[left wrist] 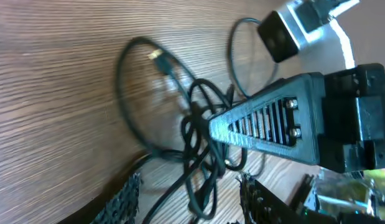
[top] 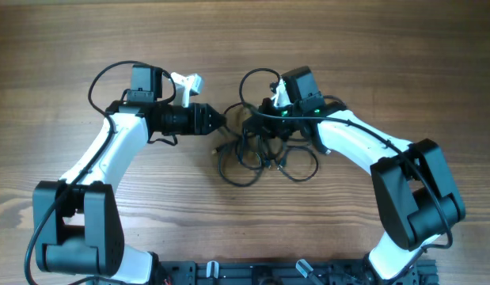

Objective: Untangle cables

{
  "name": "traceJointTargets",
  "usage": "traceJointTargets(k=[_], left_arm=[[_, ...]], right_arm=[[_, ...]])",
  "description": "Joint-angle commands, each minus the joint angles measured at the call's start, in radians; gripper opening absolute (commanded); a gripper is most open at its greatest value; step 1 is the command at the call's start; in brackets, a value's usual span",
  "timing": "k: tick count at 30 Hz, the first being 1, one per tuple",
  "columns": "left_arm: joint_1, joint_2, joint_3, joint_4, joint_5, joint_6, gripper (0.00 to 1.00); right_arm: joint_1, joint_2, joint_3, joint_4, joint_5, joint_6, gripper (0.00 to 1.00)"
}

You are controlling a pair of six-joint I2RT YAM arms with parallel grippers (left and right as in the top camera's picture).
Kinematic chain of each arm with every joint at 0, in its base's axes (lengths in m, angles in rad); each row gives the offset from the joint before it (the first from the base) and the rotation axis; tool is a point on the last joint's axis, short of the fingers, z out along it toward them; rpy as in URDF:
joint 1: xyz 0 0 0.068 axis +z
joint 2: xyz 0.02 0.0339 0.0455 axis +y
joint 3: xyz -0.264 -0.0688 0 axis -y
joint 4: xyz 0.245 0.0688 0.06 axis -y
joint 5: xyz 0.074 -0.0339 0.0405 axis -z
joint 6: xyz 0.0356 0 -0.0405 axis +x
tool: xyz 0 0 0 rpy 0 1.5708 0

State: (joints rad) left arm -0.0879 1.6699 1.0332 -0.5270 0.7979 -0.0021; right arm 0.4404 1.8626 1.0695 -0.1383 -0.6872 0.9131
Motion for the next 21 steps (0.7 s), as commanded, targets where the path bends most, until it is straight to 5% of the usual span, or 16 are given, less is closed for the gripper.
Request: traceJointTargets(k=[1,14,19,21], left_arm=[[-0.044,0.010,0.000,-0.004,0.058,0.055,0.54],[-0.108,0.014,0.000,0.013,-0.040,-0.033,0.31],[-0.108,0.014,-0.001,0.011,-0.060,-0.032,0.04],[-0.108,0.014,-0.001,0.009,-0.068,-0.032,0.04]], right_arm=[[-0.001,0.003,0.000,0.067,-0.158,0.034,0.04],[-0.002,0.003,0.000,0.169,-0.205,0.085,0.04],[-0.002,0.003,0.000,0.172,-0.205,0.082,0.04],[-0.003,0.003,0.000,0.172,-0.205,0.075,0.04]])
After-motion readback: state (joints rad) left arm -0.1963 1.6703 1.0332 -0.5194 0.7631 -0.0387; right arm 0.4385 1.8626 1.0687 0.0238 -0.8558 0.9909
